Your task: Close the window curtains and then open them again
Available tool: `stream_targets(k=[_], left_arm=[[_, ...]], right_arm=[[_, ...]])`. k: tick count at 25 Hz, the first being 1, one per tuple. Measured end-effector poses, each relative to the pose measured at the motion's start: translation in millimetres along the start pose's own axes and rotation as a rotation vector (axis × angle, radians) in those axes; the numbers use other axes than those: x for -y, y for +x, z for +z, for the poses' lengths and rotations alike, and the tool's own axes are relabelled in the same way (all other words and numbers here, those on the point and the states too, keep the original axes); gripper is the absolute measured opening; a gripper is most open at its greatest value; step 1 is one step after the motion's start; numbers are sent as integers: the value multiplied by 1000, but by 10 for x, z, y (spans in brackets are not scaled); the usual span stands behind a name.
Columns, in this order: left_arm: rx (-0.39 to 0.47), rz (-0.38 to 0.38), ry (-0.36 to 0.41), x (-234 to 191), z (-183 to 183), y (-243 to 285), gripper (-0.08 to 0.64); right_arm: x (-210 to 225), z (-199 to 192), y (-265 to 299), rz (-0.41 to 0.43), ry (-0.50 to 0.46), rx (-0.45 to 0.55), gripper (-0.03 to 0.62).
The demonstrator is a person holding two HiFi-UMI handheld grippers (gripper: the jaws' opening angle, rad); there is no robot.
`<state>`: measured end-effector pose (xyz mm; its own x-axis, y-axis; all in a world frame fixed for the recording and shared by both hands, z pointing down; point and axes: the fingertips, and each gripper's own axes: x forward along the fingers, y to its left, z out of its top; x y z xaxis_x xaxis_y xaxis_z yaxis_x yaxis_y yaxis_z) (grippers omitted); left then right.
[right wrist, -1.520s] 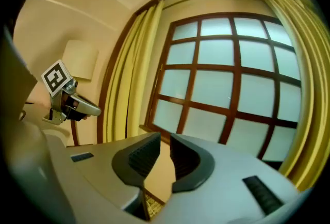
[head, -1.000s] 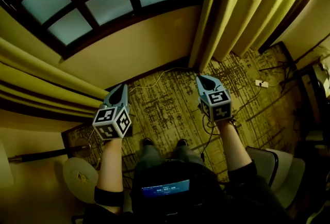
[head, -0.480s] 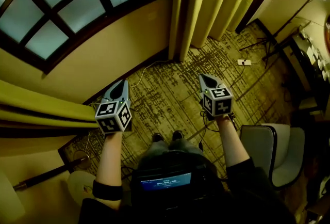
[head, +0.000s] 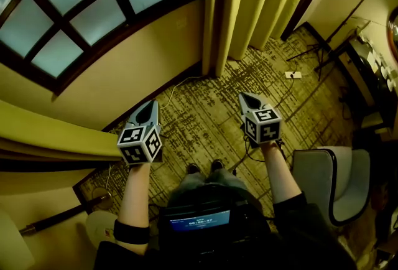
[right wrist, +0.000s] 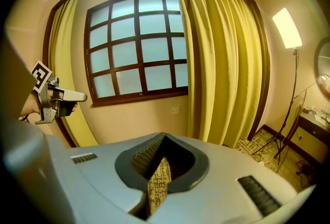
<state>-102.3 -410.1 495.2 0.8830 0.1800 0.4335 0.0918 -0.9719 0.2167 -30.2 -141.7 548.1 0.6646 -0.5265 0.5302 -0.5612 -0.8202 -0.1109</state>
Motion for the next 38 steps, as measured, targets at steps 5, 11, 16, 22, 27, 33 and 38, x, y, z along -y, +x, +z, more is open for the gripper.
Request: stream_targets(k=[5,11,16,22,27,33,38], left_arm=[[-14,-7,26,-36,0,-20,6],[1,-60,42,-94,71,13,6],[9,-124,78,17,180,120,6],[7,-145,111,182,301,344,6],[-9,-123,100,359,315,642,6],[-37,-114,105,897,388,1233,6],[-34,-120,110,1483,564,1826,6]], right_arm=[[-86,-15,75,-3,21,-2,15],[-199,122,113,-37,21,27,15],[-139,131,137,-80,17,45,15],[54,258,157,-75,20,52,15],[386,259,287,-48,26,38,15],[1067,413,368,-10,33,46,15],[1730,515,429,10,33,51,15]])
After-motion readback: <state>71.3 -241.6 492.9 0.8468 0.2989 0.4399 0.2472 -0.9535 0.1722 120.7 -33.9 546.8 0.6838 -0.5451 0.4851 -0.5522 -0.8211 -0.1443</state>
